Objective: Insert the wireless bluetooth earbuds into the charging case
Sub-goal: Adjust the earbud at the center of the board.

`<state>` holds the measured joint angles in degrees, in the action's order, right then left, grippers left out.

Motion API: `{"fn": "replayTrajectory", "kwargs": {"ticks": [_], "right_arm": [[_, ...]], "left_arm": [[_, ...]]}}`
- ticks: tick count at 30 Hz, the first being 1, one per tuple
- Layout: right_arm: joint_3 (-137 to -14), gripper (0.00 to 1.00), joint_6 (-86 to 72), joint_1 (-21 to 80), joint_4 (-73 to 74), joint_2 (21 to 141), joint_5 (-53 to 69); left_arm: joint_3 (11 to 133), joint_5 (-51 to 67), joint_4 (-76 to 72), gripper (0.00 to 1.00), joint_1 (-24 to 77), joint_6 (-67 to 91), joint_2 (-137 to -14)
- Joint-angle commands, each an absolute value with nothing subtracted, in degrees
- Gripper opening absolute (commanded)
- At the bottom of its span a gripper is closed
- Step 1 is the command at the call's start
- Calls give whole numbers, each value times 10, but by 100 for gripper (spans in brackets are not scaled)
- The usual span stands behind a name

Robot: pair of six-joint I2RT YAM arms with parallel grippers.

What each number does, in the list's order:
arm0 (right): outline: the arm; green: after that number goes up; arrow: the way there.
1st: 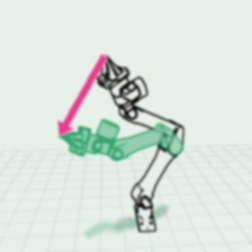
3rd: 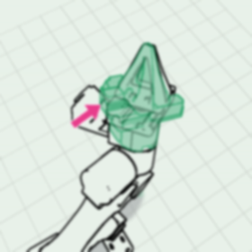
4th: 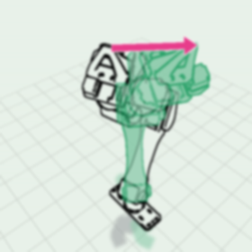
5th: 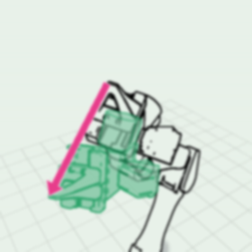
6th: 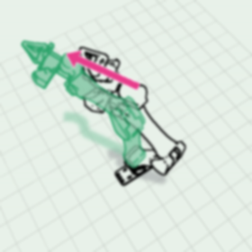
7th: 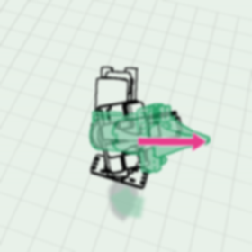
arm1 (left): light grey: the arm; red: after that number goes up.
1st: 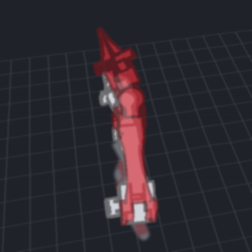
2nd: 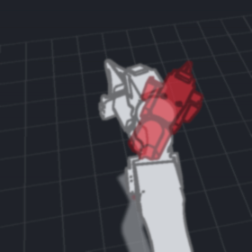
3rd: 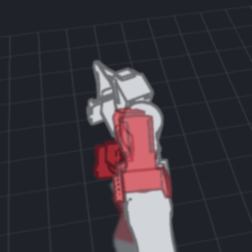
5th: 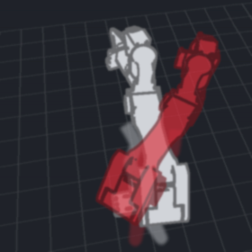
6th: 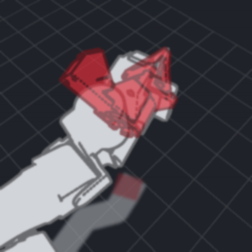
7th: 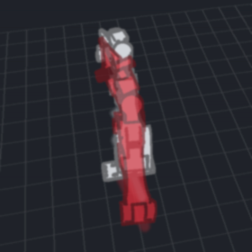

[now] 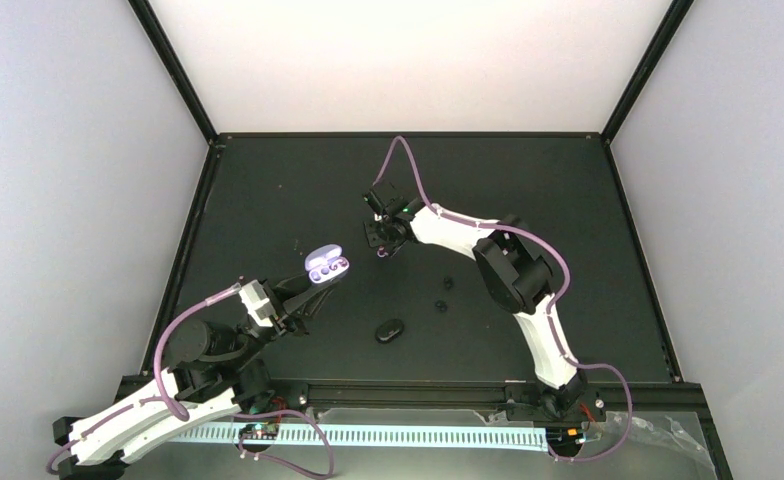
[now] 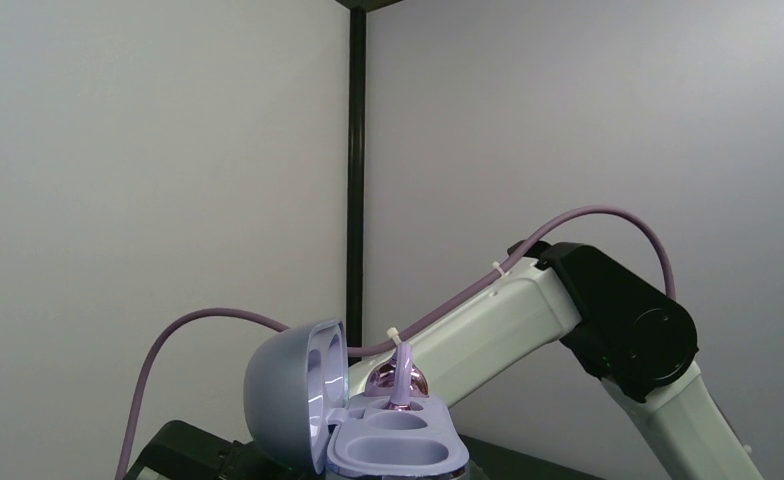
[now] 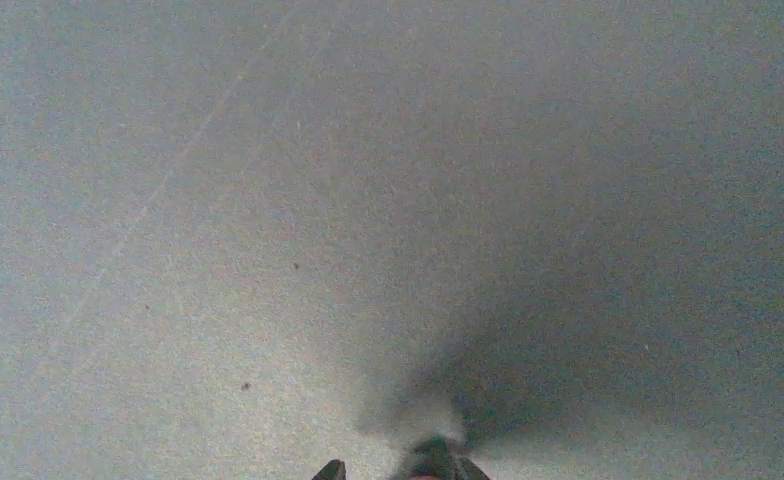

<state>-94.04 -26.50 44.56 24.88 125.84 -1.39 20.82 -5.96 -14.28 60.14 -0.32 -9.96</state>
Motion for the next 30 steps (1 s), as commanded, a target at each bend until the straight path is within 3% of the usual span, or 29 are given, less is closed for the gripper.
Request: {"fn": "replayTrajectory", "kwargs": {"ticks": [1,16,30], "right_arm": [[-951,26,-263,446,268,1267,-15],[-968,21,-218,468,275,1279,37],[-1004,26,-160,488,300,1296,65]], "left_arm": [[208,-58,-139,2,605,0,-92],[207,-55,-139,2,605,2,-94],[206,-54,-140,2,605,3,-95]]}}
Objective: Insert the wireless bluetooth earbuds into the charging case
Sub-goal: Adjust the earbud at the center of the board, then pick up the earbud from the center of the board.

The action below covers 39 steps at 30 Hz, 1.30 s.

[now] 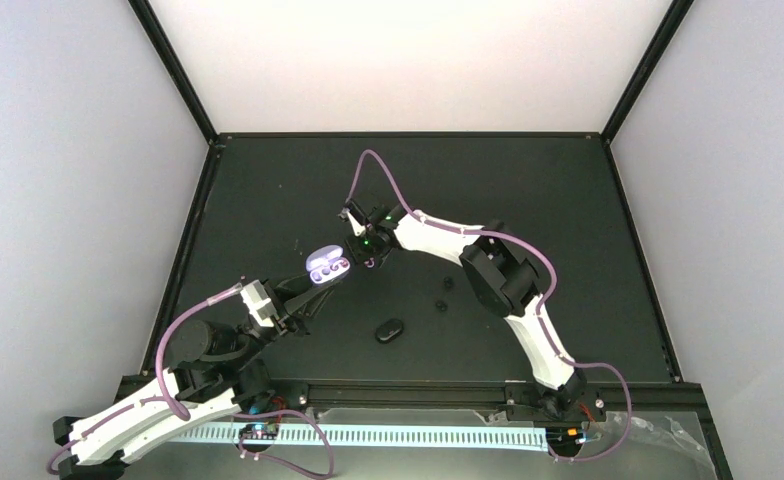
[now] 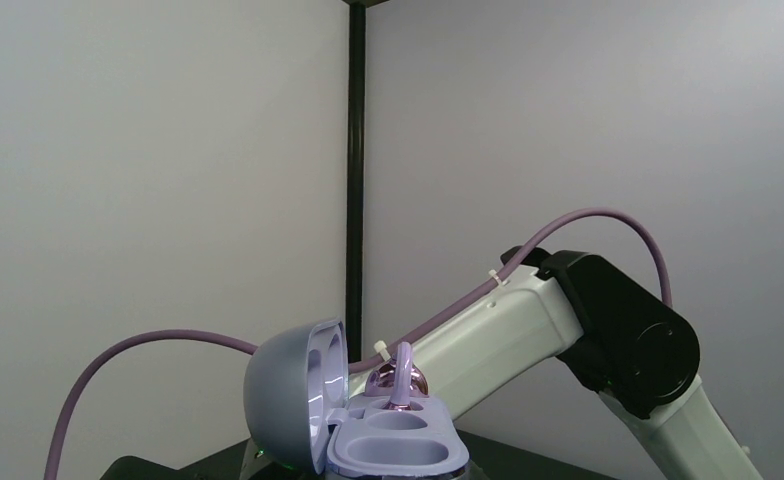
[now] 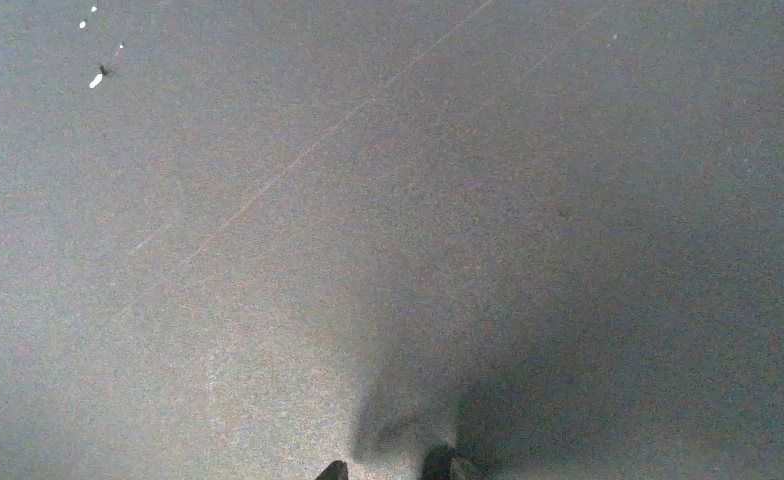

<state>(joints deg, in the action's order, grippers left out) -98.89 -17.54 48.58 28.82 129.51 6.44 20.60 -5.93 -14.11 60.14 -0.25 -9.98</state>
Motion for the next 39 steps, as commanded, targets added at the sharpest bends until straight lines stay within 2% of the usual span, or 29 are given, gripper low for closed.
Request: {"fn": "replayTrajectory", "kwargs": {"ticks": [1,12,39], "right_arm": [[-1004,26,-160,487,301,1294,56],[-940,30,-171,489,233,1214,21],[-961,25,-189,501,285,1264,15]], "left_arm": [[206,-54,-139,2,605,4,-94],[206,-54,-140,2,605,4,-93],[206,-54,-140,2,604,4,-95]]}}
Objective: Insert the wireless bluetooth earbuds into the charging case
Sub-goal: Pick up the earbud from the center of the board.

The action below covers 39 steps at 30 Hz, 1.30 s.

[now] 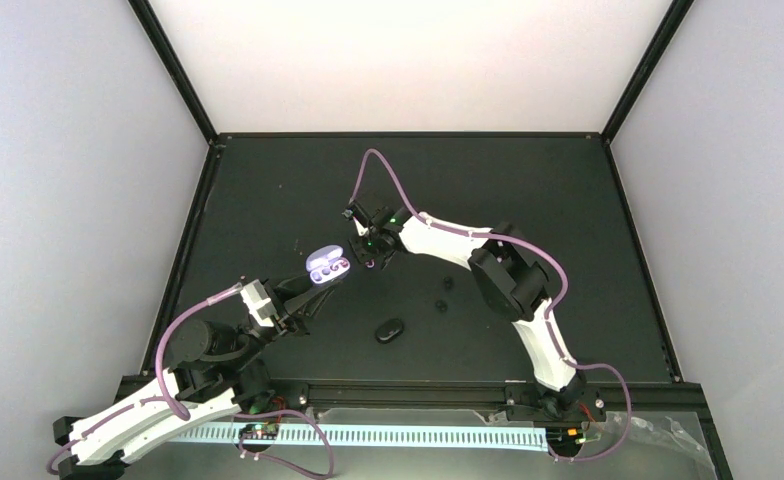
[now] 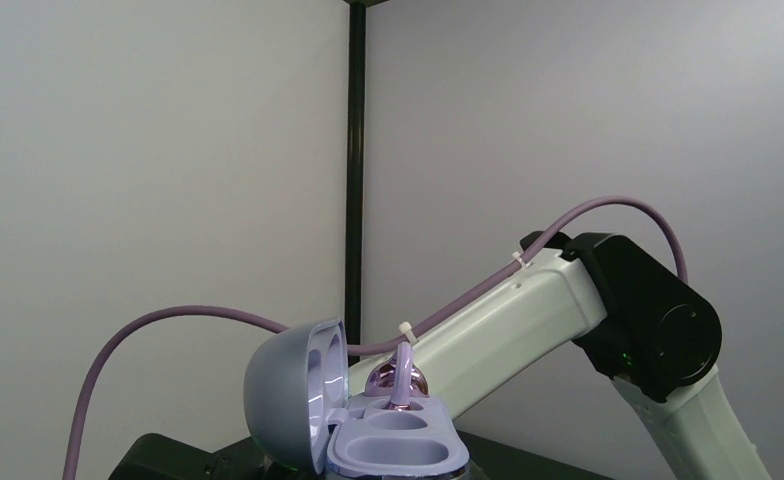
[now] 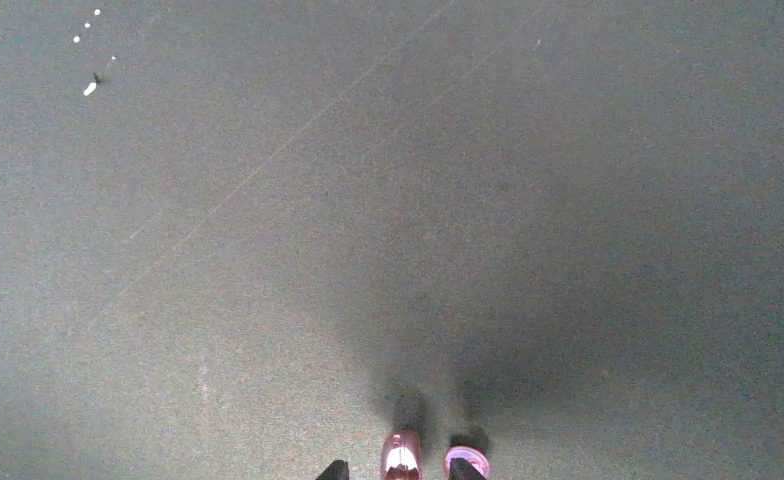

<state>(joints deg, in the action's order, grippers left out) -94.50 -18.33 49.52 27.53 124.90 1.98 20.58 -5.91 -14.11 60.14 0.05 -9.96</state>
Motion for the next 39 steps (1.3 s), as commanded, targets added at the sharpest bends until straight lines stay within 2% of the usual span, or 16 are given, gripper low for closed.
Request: {"fn": "replayTrajectory", "kwargs": {"ticks": [1,11,22,27,33,39], "right_arm": [[-962,25,-188,501,285,1266,16],[-966,20,-187,503,292,1283,22],[-949,4,-185,504,285,1273,11],[-932,2,-187,504,269,1251,3],[-895,1,-187,502,256,1188,-3],[-803,1,-180,502,267,1057,7]], "left_arm": [[206,-55,-139,2,605,4,-95],[205,-55,-139,2,605,5,-93],[205,-55,-138,2,605,6,-93],[205,-56,-138,2,604,6,-94],[203,-59,-138,2,604,4,-93],[201,-55,-144,2,605,3,-95]]}}
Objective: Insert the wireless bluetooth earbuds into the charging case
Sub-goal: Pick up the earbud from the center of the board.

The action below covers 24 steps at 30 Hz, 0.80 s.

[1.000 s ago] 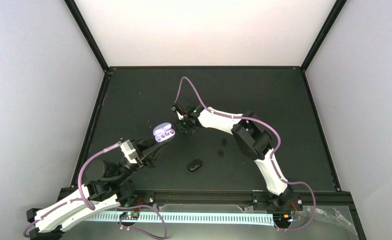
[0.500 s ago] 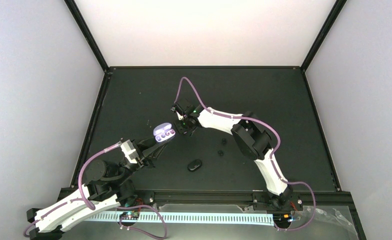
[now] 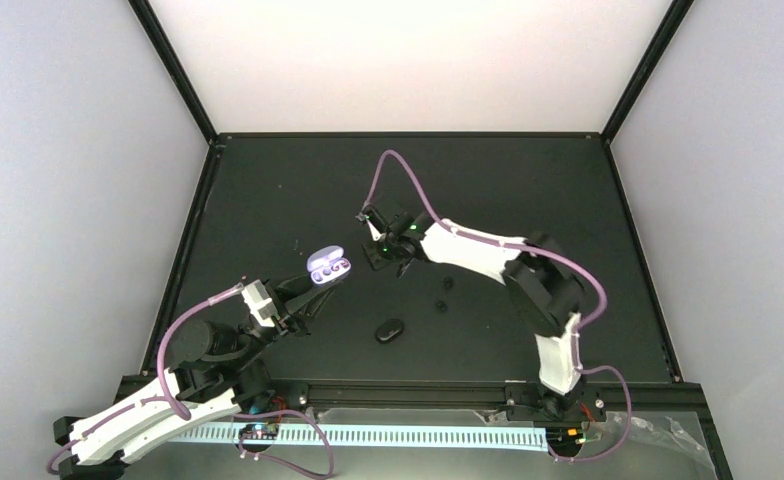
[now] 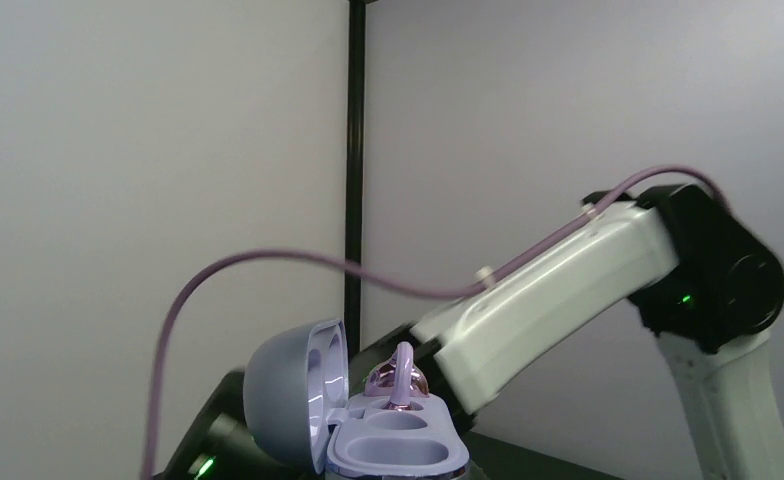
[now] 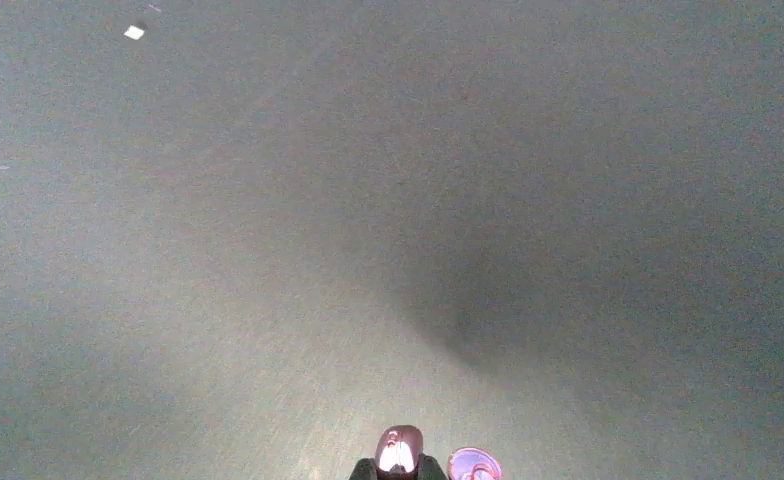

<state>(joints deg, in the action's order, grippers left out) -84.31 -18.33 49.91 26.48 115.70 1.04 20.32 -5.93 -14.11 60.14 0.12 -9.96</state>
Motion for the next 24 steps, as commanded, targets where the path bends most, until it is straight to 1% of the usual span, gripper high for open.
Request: {"fn": "replayTrajectory", "kwargs": {"ticks": [1,3,6,9,11,16,20,24], "right_arm": [[-776,1,-177,503,276,1026,8],[-744,1,-171,503,311,954,4],[-731,1,-156,502,402,858,9],[-747,1,-139,502,507,766,6],[-774,1,-131,502,578,727,13],[-861,1,-131,503,720,672,41],[-926,1,-148,503,772,657,91],[-992,1,-164,504,802,674,151]], "left_arm": [[199,-54,-149,1,605,1,-95],[195,-58,-172,2,604,-2,-101],[187,-66,-223,2,605,0,-125],[176,-60,-297,1,605,0,-171],[165,-54,-358,2,605,-2,-209],[168,-41,-484,1,607,-25,-322],[171,-38,-569,2,612,-64,-399],[169,-19,-664,2,613,-65,-474]]}}
